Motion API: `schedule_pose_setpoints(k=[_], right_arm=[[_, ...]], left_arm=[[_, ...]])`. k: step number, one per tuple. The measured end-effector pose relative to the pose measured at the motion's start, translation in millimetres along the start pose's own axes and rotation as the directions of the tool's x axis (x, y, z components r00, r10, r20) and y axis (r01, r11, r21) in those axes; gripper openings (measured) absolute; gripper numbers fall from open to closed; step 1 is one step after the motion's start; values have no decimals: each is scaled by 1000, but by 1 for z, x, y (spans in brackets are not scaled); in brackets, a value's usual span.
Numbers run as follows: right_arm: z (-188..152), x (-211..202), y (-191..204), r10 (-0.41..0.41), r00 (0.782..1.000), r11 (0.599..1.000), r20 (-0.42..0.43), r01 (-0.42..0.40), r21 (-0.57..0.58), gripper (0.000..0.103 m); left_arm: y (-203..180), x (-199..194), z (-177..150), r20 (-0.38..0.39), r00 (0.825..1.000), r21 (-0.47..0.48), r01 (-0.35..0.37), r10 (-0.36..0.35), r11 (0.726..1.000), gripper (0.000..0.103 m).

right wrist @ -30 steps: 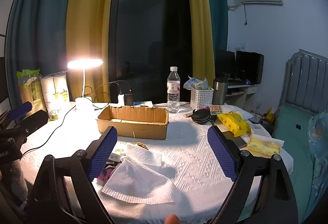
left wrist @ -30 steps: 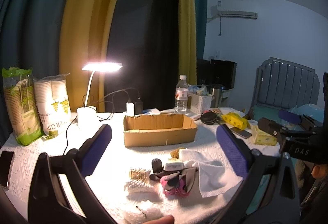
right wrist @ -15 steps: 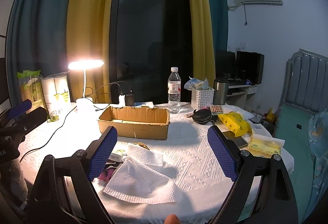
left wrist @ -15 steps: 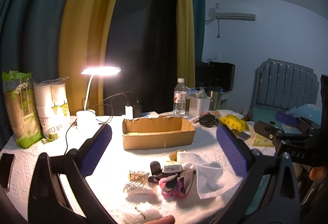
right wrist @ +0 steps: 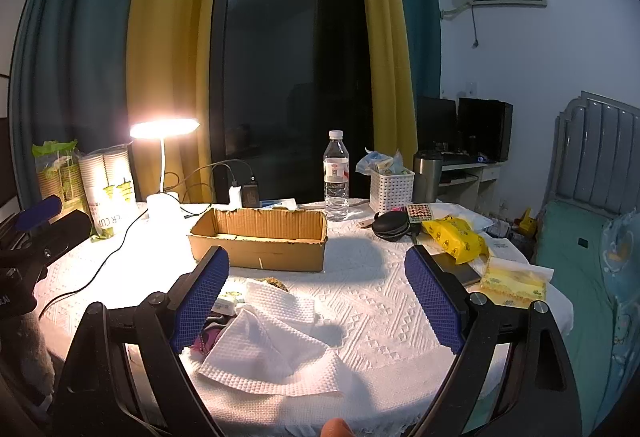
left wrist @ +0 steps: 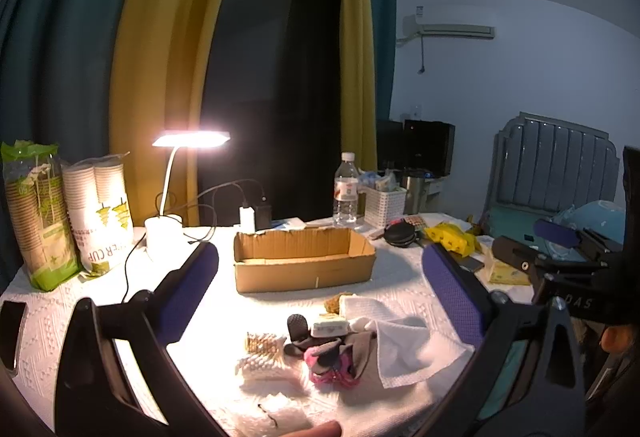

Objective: Organize soft objects

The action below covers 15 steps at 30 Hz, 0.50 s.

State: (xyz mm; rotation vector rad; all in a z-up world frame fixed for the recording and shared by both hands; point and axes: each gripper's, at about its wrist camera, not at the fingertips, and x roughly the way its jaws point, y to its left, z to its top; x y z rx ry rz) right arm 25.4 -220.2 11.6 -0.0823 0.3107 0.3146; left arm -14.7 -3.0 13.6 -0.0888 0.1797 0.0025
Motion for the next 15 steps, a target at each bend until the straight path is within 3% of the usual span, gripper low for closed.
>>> schedule_pose_setpoints(k=[15], right_arm=[[-1, -1, -1, 2, 1000, 1000, -3, -2, -1, 92]], left_arm=[[-1, -1, -2, -2, 1000, -1, 0, 0, 1000, 102]])
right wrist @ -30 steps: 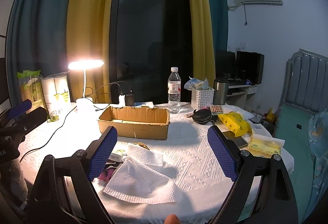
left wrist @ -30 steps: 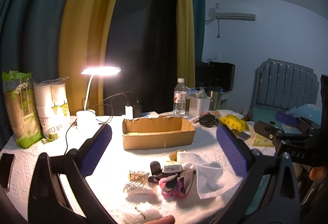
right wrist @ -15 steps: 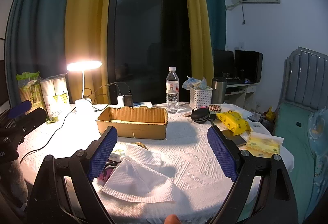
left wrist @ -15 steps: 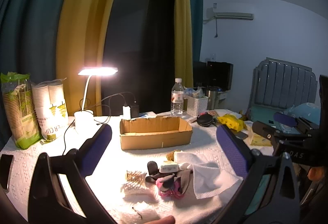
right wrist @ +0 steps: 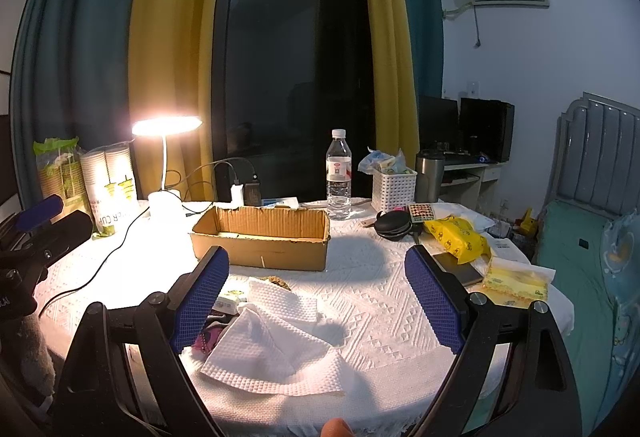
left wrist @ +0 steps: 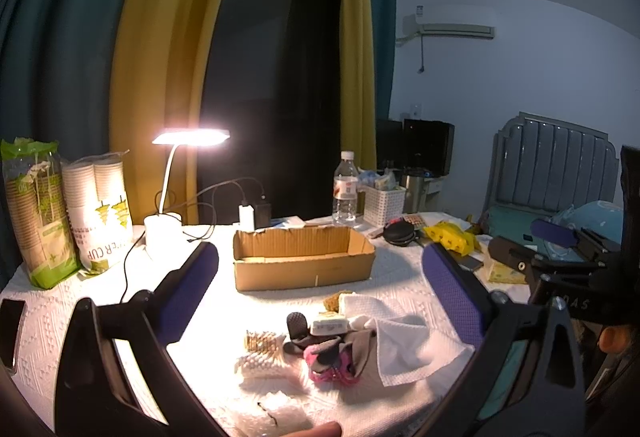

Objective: Organize soft objects

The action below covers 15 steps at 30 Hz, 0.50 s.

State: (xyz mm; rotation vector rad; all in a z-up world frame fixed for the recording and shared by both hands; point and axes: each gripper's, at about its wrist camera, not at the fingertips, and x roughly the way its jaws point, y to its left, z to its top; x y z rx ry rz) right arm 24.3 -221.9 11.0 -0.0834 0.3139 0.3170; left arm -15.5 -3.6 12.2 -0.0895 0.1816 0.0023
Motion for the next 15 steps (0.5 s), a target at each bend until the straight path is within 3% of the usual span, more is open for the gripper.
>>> schedule_pose_setpoints(k=[15], right_arm=[[-1, 5, 0, 5, 1000, 1000, -16, -5, 5, 92]], left_arm=[[0, 2, -4, -17, 1000, -3, 7, -7, 1000, 102]])
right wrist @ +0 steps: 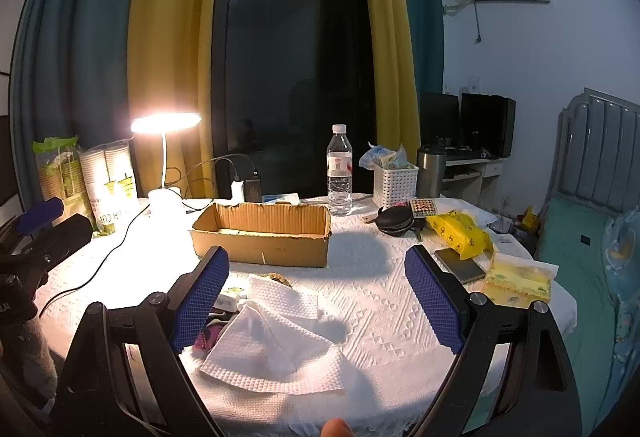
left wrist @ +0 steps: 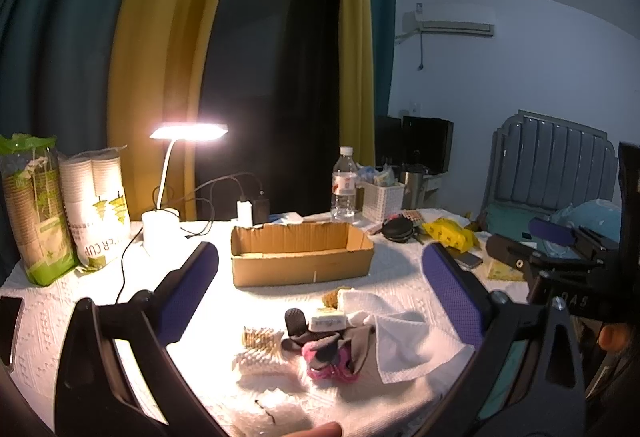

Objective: Organize soft objects

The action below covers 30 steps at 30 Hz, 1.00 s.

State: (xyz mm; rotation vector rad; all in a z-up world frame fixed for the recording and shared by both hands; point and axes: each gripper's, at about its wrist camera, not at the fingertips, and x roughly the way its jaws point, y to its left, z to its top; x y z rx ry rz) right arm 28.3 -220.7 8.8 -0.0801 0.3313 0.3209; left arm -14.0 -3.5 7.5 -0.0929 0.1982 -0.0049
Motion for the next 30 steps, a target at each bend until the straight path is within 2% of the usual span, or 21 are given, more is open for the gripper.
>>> schedule_pose_setpoints(k=[7, 15, 23, 30], right_arm=[[-4, 10, 2, 10, 1000, 1000, -23, -10, -3, 92], [-21, 38, 4, 25, 995, 1000, -100, -24, 2, 92], [-49, 77, 2, 30, 975, 1000, -219, -28, 9, 92], [-76, 109, 1, 58, 949, 998, -309, -50, 34, 92]], left_arm=[[6, 7, -9, -27, 1000, -15, -10, 10, 1000, 103], [21, 32, -37, -137, 989, -31, -51, 47, 998, 102], [42, 61, -78, -275, 958, -43, -95, 80, 994, 102], [49, 79, -113, -402, 912, -45, -107, 80, 993, 102]])
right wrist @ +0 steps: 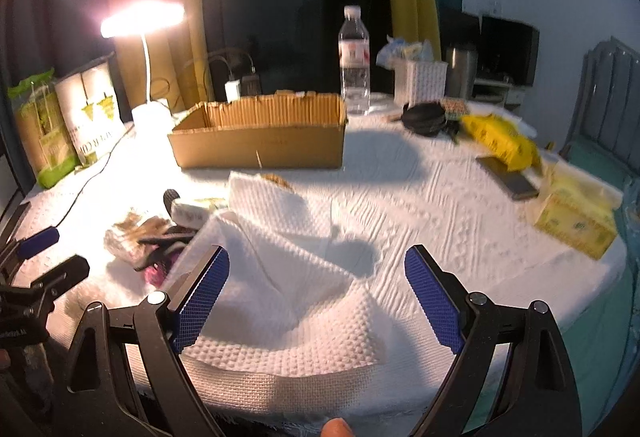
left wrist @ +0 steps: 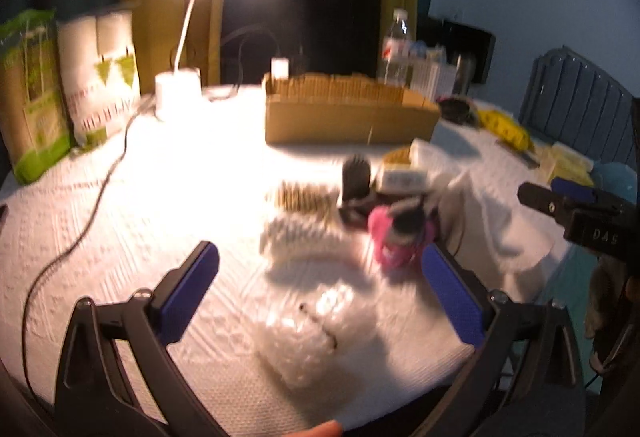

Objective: Organize soft objects
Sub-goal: 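Grasp the white waffle towel with the right tool while the left tool grasps the bubble-wrap bag, then carry the towel with the right tool while the left tool drops the bubble wrap into the box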

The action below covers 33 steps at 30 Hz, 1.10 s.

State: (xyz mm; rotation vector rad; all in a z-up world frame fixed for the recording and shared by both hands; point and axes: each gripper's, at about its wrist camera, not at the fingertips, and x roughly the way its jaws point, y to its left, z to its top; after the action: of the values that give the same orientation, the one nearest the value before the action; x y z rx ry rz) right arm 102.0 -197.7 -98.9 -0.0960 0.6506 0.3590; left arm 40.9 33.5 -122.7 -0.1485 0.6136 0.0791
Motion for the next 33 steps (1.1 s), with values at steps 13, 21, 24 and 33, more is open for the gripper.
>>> schedule_pose_setpoints(k=[13, 21, 24, 33], right_arm=[[-25, 48, 9, 122, 980, 993, -155, -122, 9, 92], [-26, 47, -3, 110, 983, 994, -144, -109, 17, 16], [-20, 36, -8, 104, 989, 995, -102, -104, 7, 9], [17, -7, -19, 102, 994, 995, 42, -102, -5, 8]], left_arm=[[-4, 32, -27, -154, 988, 53, -17, 25, 998, 90], [-2, 28, -22, -136, 991, 51, 15, -8, 999, 58], [-5, 23, -17, -115, 993, 65, 19, -12, 998, 56], [-14, 6, 20, -19, 999, 73, 33, -31, 997, 55]])
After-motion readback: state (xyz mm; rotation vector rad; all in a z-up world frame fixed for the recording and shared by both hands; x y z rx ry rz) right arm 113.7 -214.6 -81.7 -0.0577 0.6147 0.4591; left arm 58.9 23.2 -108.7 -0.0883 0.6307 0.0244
